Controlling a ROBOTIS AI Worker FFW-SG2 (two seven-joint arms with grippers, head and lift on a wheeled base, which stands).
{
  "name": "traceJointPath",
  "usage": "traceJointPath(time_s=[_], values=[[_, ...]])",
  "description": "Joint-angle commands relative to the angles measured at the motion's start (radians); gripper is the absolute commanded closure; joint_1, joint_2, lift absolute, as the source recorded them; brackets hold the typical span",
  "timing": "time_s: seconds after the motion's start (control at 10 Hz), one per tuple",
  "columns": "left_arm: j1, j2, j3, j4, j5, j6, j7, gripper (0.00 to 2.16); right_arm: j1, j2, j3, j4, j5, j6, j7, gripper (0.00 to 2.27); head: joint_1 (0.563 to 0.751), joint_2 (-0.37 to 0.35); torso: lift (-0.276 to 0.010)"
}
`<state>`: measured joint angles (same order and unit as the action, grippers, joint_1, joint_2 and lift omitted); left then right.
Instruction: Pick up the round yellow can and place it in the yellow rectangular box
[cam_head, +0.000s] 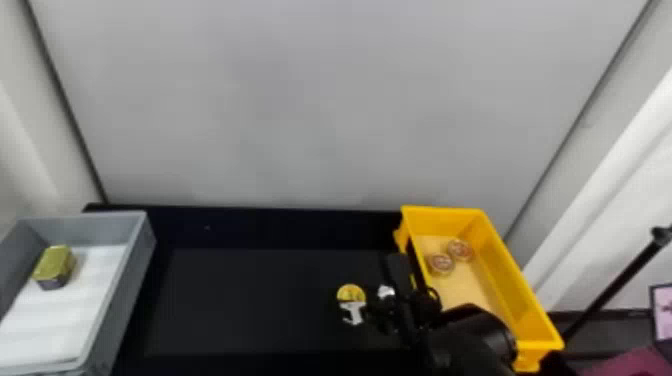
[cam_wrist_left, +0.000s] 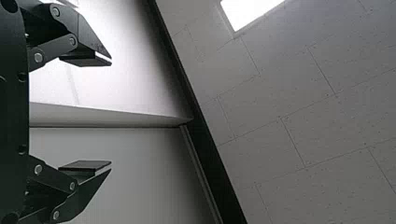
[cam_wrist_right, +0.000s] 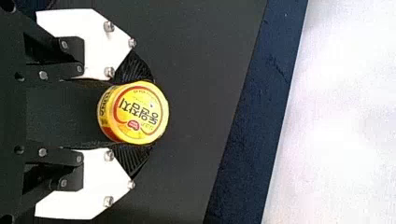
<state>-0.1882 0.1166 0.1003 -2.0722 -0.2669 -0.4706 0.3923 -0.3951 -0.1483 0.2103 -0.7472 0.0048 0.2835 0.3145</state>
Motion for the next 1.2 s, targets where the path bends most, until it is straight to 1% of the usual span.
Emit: traceJointPath(time_s=[0.0, 0.2, 0.3, 0.4, 0.5, 0.6, 0.8, 1.0, 1.1], values=[[0.007, 0.0, 0.007, -0.003, 0.0, 0.0, 0.001, 0.45, 0.093, -0.01, -0.015, -0.235, 0.02, 0.112, 0.008, 0.73, 0.641, -0.169, 0.0], [0.013, -0.002, 0.016, -0.014, 0.0, 0.009, -0.001, 0.45, 0.222, -0.01, -0.12, -0.669, 0.04, 0.367, -0.001, 0.73, 0.641, -0.169, 0.0], [0.01, -0.002, 0.012, -0.019, -0.002, 0.02, -0.001, 0.45, 0.252, -0.008, -0.181, -0.839, 0.034, 0.475, -0.003, 0.73, 0.641, -0.169, 0.0], [0.007, -0.002, 0.01, -0.022, -0.005, 0.024, -0.004, 0.45, 0.252, -0.017, -0.209, -0.949, 0.049, 0.527, -0.004, 0.73, 0.641, -0.169, 0.0], [0.001, -0.002, 0.004, -0.023, -0.006, 0.032, -0.004, 0.45, 0.242, -0.034, -0.239, -1.028, 0.055, 0.553, -0.029, 0.73, 0.641, -0.169, 0.0], [-0.002, -0.002, 0.001, -0.026, -0.008, 0.041, -0.007, 0.45, 0.228, -0.053, -0.278, -1.052, 0.061, 0.557, -0.043, 0.73, 0.641, -0.169, 0.0], [-0.005, -0.003, -0.001, -0.034, -0.011, 0.055, -0.007, 0.45, 0.226, -0.1, -0.378, -1.037, 0.078, 0.565, -0.05, 0.73, 0.641, -0.169, 0.0], [-0.01, -0.008, -0.001, -0.034, -0.014, 0.055, -0.01, 0.45, 0.213, -0.123, -0.48, -1.009, 0.07, 0.556, -0.054, 0.73, 0.641, -0.169, 0.0], [-0.008, -0.012, 0.001, -0.034, -0.015, 0.055, -0.01, 0.45, 0.206, -0.143, -0.509, -0.986, 0.043, 0.55, -0.054, 0.73, 0.641, -0.169, 0.0]])
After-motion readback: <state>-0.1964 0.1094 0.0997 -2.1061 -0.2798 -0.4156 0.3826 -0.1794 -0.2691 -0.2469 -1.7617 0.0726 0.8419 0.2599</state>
